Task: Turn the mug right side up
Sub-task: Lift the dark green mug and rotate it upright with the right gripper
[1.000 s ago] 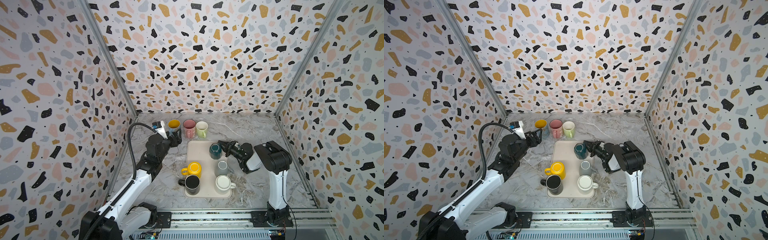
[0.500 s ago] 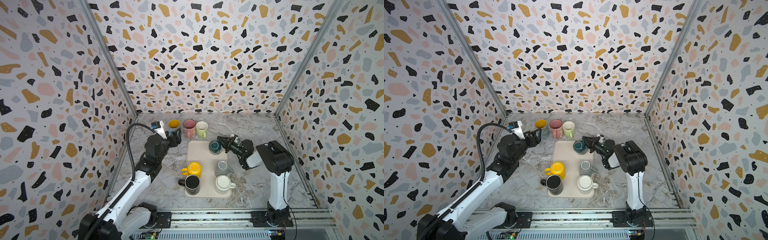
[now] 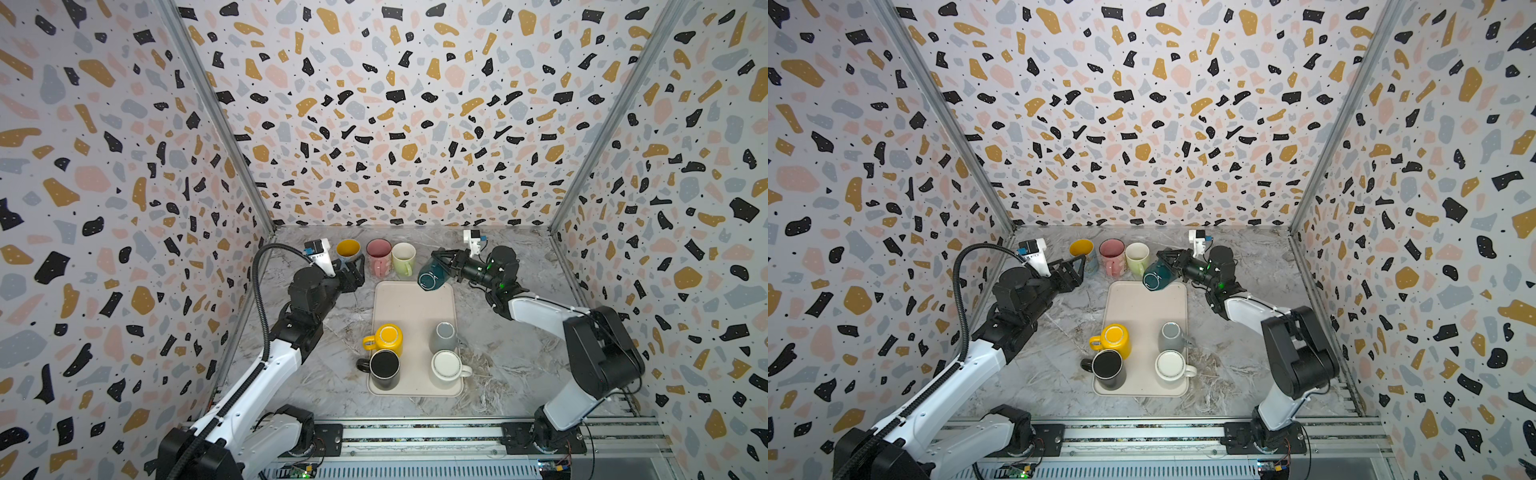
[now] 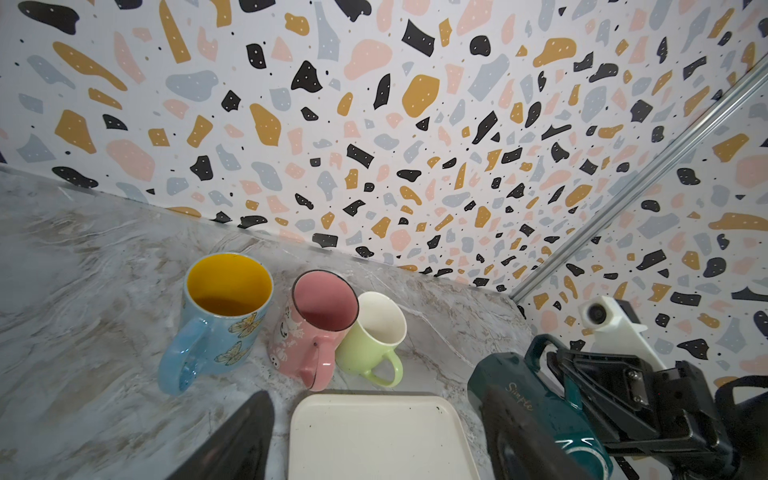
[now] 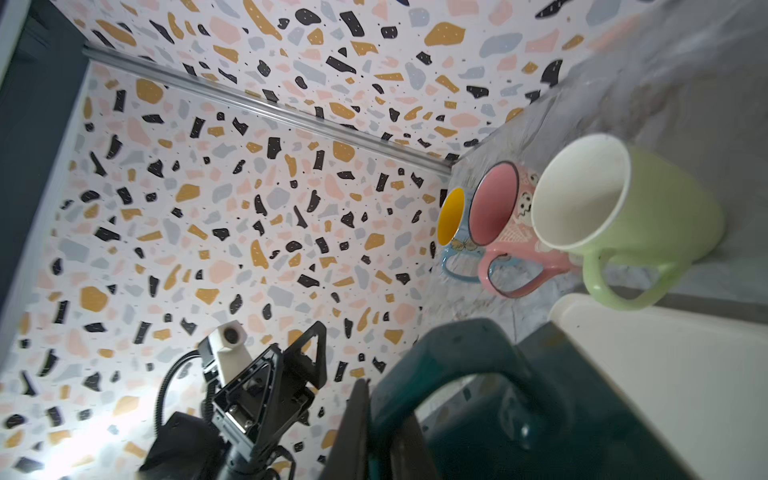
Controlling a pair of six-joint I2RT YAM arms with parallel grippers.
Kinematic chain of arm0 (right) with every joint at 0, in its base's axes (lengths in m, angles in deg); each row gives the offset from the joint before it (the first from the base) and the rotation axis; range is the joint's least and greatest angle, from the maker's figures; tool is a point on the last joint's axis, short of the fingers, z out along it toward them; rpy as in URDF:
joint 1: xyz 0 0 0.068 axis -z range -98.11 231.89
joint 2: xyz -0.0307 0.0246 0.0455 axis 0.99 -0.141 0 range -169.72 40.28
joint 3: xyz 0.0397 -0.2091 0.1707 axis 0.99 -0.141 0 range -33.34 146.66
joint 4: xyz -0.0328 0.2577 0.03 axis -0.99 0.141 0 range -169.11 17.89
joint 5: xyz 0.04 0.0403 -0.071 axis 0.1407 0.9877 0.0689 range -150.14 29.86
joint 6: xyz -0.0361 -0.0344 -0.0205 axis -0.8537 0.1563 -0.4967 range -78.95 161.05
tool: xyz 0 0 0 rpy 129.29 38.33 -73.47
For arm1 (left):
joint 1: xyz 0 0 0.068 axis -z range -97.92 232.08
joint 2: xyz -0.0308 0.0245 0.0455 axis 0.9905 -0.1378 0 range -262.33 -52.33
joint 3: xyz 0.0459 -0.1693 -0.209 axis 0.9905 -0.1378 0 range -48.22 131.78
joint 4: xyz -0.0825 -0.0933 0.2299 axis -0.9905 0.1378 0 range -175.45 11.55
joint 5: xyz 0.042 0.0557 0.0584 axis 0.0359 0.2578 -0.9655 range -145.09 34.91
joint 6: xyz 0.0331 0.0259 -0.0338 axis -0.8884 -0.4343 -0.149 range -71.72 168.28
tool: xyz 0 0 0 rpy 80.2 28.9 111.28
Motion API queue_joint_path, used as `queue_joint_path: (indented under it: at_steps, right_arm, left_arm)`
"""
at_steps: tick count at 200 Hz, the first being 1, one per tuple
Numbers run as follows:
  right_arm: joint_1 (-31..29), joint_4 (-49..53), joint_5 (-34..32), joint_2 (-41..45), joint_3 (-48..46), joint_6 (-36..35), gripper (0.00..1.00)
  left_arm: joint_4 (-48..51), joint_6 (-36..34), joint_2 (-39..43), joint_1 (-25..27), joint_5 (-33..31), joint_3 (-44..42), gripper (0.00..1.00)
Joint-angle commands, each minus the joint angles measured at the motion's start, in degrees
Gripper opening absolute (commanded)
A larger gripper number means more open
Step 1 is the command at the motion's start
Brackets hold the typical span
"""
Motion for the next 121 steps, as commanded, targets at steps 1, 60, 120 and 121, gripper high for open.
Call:
queue_joint_path:
  at_steps: [1, 60, 120, 121]
  right_arm:
    - [-2.1, 18.6, -7.8, 8.0, 5.1, -23.1, 0.0]
    - [-6.8, 30.7, -19.0, 13.2, 6.6, -41.9, 0.0]
    - [-21.4, 32.3, -43.5, 17.8, 4.4, -68.3, 0.0]
    - [-21.5, 32.1, -43.7, 17.8, 4.3, -68.6, 0.0]
  left_arm:
    - [-3.0, -1.0, -0.5, -0.3, 2.4, 3.1, 0.8]
    - [-4.2, -0.8, -3.8, -0.3, 6.7, 6.9, 0.79]
    - [-2.6, -4.2, -7.1, -0.4, 14.3, 12.3, 0.78]
    - [-2.5, -4.3, -7.2, -0.4, 14.3, 12.4, 0.78]
